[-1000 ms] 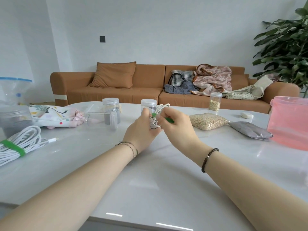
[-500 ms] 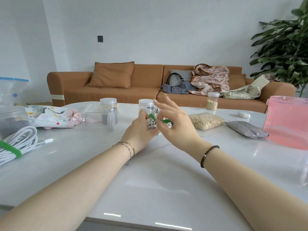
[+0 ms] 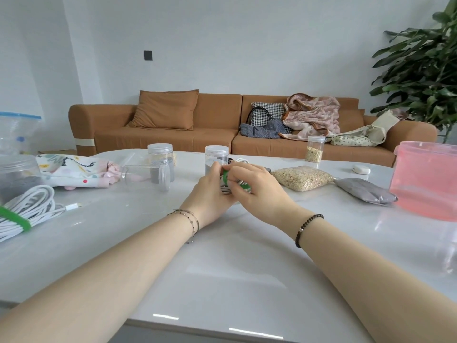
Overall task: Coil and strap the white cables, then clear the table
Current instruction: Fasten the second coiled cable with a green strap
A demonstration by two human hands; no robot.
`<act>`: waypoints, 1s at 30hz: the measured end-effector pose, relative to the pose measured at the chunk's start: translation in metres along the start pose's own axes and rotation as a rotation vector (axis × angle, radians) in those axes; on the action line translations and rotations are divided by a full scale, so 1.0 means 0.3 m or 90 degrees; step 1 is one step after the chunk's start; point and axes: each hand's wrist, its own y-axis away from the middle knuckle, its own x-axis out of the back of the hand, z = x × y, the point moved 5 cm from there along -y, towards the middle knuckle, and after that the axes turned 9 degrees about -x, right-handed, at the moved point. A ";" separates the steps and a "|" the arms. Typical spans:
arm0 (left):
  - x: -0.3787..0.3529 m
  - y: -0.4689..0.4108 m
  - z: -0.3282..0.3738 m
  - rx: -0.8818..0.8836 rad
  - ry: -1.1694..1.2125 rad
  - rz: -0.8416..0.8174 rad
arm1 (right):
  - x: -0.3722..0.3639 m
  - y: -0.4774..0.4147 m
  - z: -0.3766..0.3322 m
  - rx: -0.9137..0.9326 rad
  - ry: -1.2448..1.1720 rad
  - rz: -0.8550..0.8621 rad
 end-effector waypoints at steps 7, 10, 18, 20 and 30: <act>0.012 -0.017 -0.011 -0.006 0.067 0.106 | 0.018 0.004 0.001 -0.150 -0.166 0.071; 0.015 -0.019 -0.026 0.011 0.095 0.115 | 0.007 0.006 -0.005 -0.213 -0.229 0.081; 0.024 -0.043 -0.070 0.041 0.114 0.131 | -0.002 0.016 0.010 -0.391 -0.423 0.110; 0.031 -0.043 -0.070 0.039 0.111 0.137 | -0.003 0.013 -0.002 -0.379 -0.419 0.112; 0.016 -0.035 -0.052 0.081 0.360 0.146 | 0.031 0.012 0.026 -0.417 -0.391 0.136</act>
